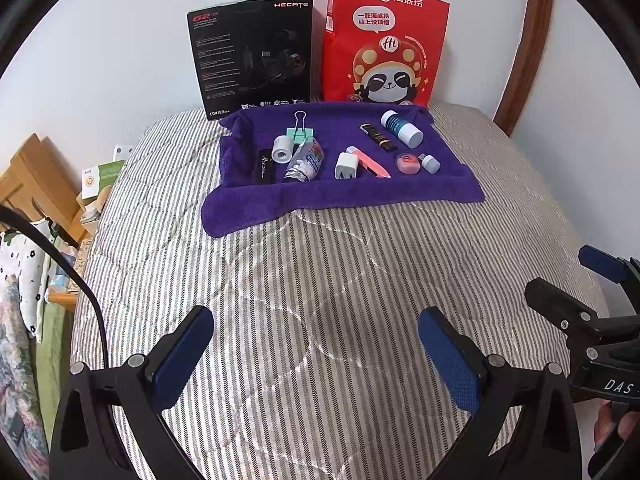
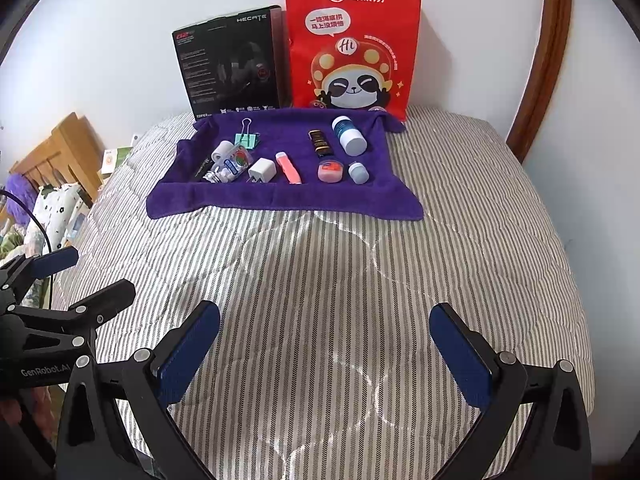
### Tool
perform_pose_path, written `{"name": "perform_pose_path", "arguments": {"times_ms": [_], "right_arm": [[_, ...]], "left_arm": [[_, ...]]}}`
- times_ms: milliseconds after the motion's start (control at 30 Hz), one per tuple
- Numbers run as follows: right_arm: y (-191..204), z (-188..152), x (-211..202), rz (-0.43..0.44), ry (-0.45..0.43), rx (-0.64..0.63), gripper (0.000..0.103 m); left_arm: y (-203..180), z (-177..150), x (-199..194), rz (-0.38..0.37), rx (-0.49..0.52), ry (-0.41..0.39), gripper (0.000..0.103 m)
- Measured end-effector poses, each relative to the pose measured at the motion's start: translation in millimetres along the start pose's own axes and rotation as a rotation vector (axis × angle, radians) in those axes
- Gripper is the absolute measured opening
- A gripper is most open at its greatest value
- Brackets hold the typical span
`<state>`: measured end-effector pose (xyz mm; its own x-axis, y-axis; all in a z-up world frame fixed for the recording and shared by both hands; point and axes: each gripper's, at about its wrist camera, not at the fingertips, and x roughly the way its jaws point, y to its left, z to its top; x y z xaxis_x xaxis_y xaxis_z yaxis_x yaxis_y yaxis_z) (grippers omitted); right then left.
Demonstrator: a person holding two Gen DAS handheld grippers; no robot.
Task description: Organize rigid objects
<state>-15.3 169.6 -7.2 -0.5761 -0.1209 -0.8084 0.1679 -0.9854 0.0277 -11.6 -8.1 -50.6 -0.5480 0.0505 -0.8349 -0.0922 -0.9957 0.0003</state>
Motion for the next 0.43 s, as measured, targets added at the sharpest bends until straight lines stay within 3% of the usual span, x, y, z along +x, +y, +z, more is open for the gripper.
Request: {"name": "perform_pose_path", "arguments": {"times_ms": [433], "right_arm": [[0.9, 0.3, 0.2, 0.002, -0.002, -0.001, 0.103]], "left_arm": [[-0.1, 0.3, -4.9, 0.026, -0.007, -0.032, 0.103]]}}
